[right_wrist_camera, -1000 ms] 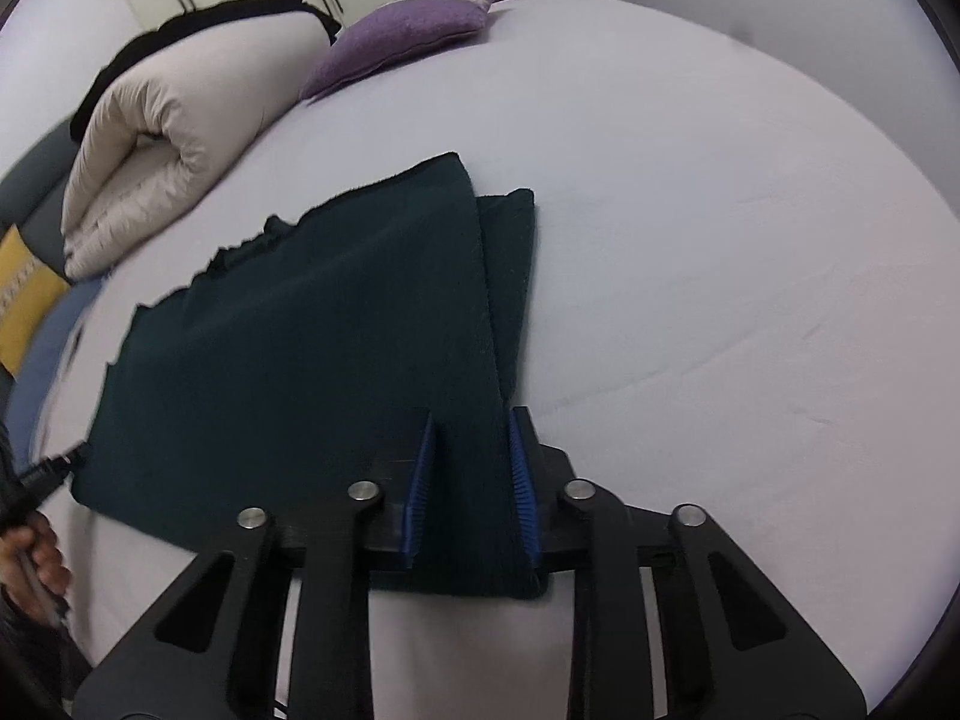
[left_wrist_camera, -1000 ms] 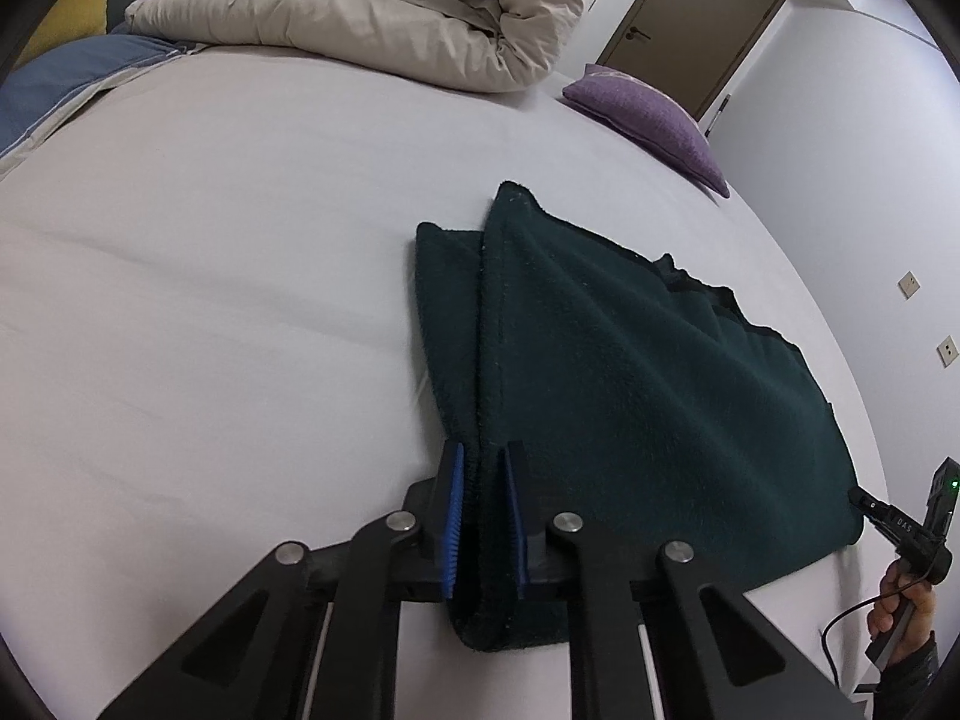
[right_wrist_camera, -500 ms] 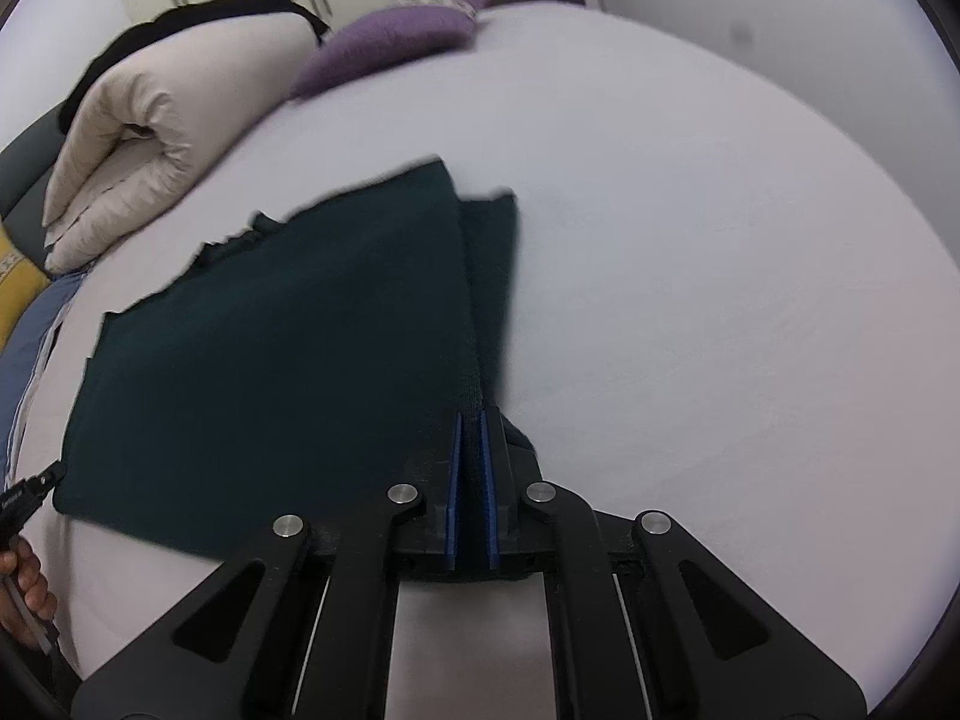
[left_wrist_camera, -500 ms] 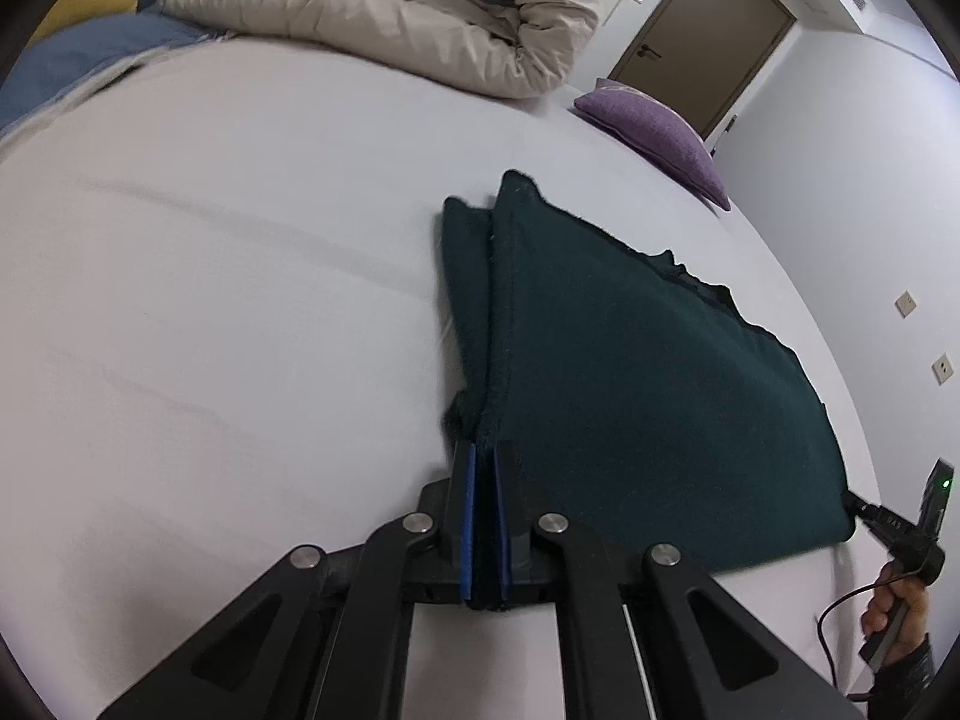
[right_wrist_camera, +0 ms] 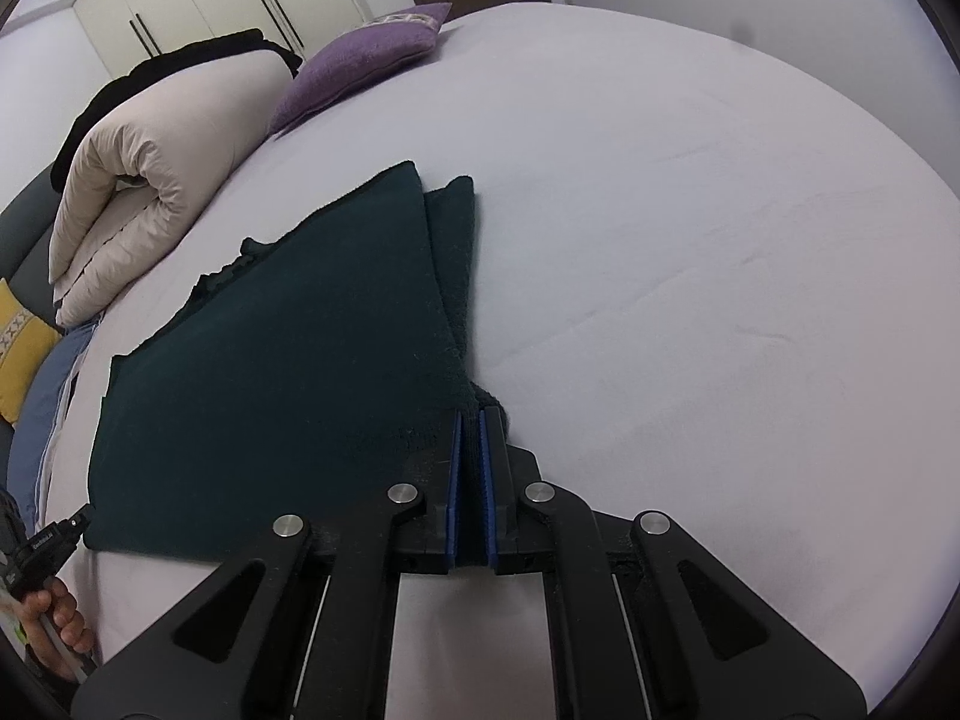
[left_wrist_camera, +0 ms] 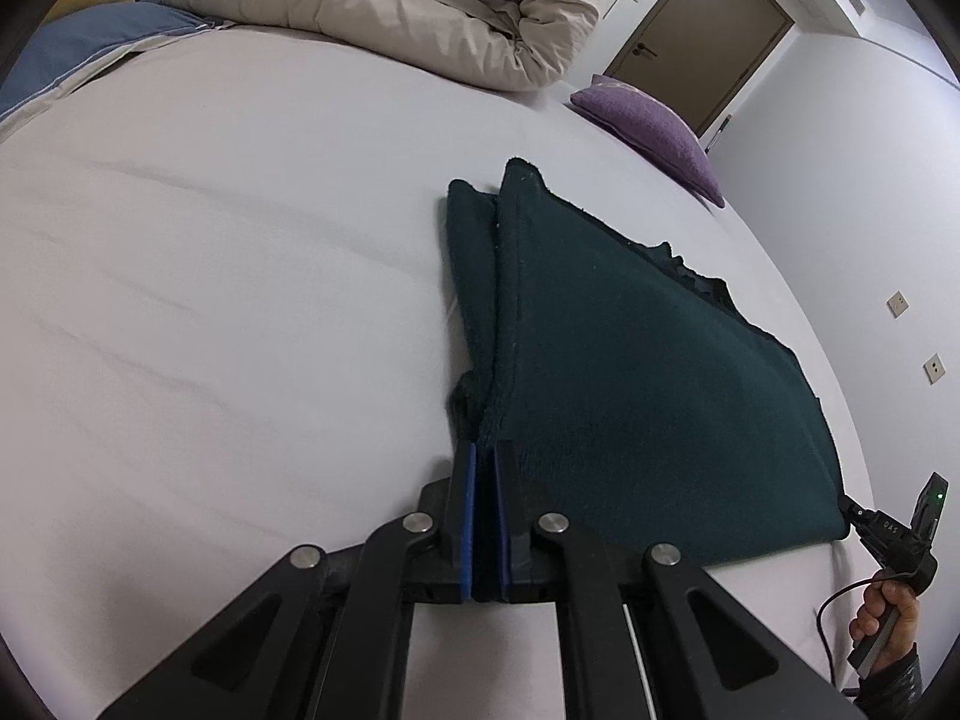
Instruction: Fold small clothes
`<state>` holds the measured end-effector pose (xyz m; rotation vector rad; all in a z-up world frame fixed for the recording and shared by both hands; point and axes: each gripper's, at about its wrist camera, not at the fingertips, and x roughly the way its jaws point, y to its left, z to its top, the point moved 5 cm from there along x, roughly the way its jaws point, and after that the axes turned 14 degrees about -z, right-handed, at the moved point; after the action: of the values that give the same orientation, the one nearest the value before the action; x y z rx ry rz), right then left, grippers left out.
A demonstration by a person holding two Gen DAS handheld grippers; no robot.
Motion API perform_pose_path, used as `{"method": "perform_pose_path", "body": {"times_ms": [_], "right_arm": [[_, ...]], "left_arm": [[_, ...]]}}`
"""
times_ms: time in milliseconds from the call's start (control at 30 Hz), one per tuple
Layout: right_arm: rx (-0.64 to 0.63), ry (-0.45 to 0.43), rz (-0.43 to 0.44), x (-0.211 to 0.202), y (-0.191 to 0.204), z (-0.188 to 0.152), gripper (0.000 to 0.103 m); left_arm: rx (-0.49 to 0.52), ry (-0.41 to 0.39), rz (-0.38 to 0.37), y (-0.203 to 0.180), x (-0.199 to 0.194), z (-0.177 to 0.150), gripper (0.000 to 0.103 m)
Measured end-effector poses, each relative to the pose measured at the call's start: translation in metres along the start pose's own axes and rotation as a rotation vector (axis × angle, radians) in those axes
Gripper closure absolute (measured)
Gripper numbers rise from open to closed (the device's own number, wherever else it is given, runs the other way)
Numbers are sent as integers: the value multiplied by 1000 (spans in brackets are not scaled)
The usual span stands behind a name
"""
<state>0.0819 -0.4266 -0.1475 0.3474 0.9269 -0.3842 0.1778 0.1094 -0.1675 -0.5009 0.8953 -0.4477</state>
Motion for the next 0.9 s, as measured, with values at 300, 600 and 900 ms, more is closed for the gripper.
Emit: {"method": "perform_pose_path", "body": {"times_ms": [300,600,900], "right_arm": [[34,35,35,16,-6,-7,97],[42,-24,-6,-18,-4,10,66],[-81,-18,223,-23,97,46,65]], "left_arm": [[27,9,11,-1,6,-2,95],[50,-95,103,-18,-20,15,69],[212,-83,78,-84,30,57,45]]}}
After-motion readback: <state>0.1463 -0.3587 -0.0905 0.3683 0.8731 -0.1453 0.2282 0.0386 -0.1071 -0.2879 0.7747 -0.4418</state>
